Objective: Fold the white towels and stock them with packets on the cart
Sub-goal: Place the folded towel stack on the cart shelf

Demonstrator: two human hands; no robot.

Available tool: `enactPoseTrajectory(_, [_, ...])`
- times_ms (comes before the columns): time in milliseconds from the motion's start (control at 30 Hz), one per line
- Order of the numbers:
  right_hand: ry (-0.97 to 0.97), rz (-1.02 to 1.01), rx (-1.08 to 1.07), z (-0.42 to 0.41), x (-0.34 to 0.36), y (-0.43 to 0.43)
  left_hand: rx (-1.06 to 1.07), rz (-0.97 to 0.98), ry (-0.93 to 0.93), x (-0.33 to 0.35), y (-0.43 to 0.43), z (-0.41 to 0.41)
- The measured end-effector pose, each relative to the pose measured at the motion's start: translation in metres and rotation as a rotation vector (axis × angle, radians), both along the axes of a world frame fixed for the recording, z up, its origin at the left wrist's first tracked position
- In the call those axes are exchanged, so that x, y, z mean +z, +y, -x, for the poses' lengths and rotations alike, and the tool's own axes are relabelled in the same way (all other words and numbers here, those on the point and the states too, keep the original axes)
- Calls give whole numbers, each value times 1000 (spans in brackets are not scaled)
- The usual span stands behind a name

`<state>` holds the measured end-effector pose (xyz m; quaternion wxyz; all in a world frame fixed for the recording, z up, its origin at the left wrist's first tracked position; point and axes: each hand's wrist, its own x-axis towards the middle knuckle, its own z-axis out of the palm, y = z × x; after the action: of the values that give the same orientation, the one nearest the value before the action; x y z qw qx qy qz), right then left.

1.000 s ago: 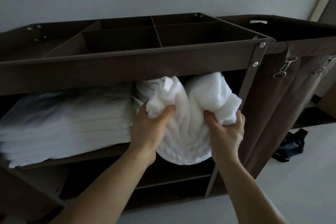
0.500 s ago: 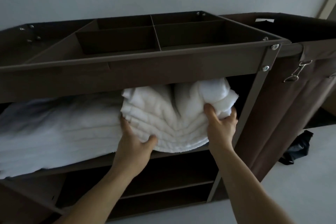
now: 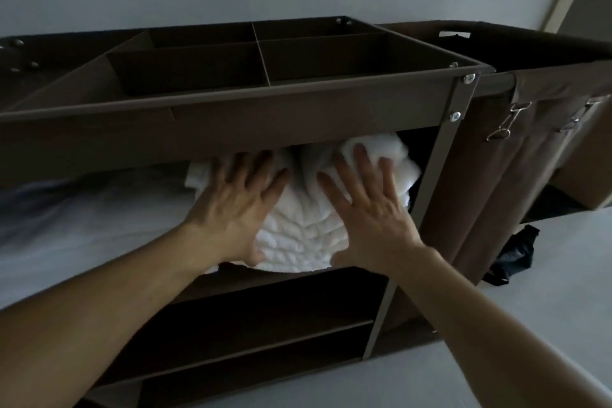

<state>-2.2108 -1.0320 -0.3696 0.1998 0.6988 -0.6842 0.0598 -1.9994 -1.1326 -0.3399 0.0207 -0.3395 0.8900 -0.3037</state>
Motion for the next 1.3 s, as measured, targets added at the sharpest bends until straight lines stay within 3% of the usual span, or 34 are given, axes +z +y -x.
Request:
enactPoseTrajectory(133, [-3,-208,-210,11,-20,6,69,-111,59,-47,4,-27])
enactPoseTrajectory(533, [240,61,-196,33,-44,-1,-5,-77,237,-60,-7,-36])
enactPoseTrajectory(633, [278,72,-265,37,-29,-12,42,-81,370,-46,-13,-17])
enactPoseTrajectory(767, [210,142,-347,34,-41,-16,136,-145,490,-62,-2,-4])
enactPoseTrajectory(933, [122,164,-338,26,-62,-7,119,-131,398,-89,10,-17])
enactPoseTrajectory(1067, [147,83,-304,23,-35,-3,17,-109,341,-57,6,-23])
enactPoseTrajectory(1167, [113,223,-193,22,-6,-13,-72,-54,446,-12,-6,-20])
enactPoseTrajectory(1233, [19,234,-146,16,14,-30,-16,-15,487,8,-21,-4])
enactPoseTrajectory(1300, [-44,111,-146,16,27,-54,44,-27,509,12,-41,17])
